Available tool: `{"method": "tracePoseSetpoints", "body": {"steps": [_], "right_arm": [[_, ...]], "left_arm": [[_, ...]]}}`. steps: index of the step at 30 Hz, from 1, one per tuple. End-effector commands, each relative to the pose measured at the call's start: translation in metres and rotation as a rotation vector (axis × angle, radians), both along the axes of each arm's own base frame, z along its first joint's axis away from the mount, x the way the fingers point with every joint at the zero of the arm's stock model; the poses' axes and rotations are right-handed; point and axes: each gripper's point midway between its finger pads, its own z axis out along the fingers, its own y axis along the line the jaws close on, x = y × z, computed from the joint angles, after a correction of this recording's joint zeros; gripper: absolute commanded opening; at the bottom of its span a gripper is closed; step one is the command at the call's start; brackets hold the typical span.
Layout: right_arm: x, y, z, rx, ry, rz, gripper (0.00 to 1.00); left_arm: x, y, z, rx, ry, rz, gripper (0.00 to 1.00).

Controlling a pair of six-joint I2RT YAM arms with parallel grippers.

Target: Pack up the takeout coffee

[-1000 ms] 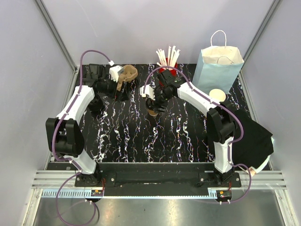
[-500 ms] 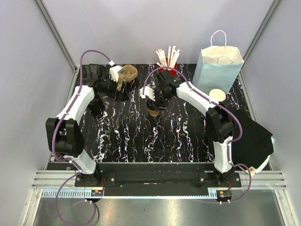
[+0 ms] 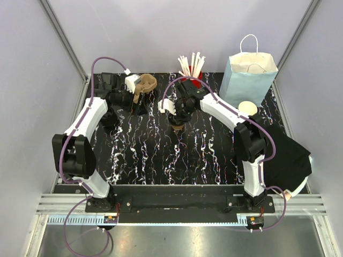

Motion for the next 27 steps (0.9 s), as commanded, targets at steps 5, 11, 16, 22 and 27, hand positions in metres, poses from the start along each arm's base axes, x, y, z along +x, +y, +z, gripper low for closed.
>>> {"method": "tracePoseSetpoints", "body": {"steps": [5, 11, 16, 22, 27], "right_arm": [[-0.002, 0.003, 0.011, -0.017, -0.019, 0.008, 0.00], [-0.003, 0.006, 0.033, 0.008, 0.023, -0.067, 0.00], [-0.013, 0.005, 0.072, 0.061, 0.094, -0.187, 0.00], [-0.012, 0.001, 0.127, 0.105, 0.128, -0.373, 0.00], [-0.008, -0.015, 0.165, 0.139, 0.194, -0.531, 0.00]], "left_arm": [[-0.003, -0.004, 0.018, -0.042, -0.042, -0.022, 0.99], [-0.005, -0.004, 0.019, -0.039, -0.048, -0.027, 0.99], [-0.007, -0.004, 0.021, -0.039, -0.057, -0.034, 0.99], [-0.013, -0.005, 0.027, -0.038, -0.068, -0.062, 0.99], [-0.021, -0.002, 0.032, -0.025, -0.083, -0.073, 0.99]]}}
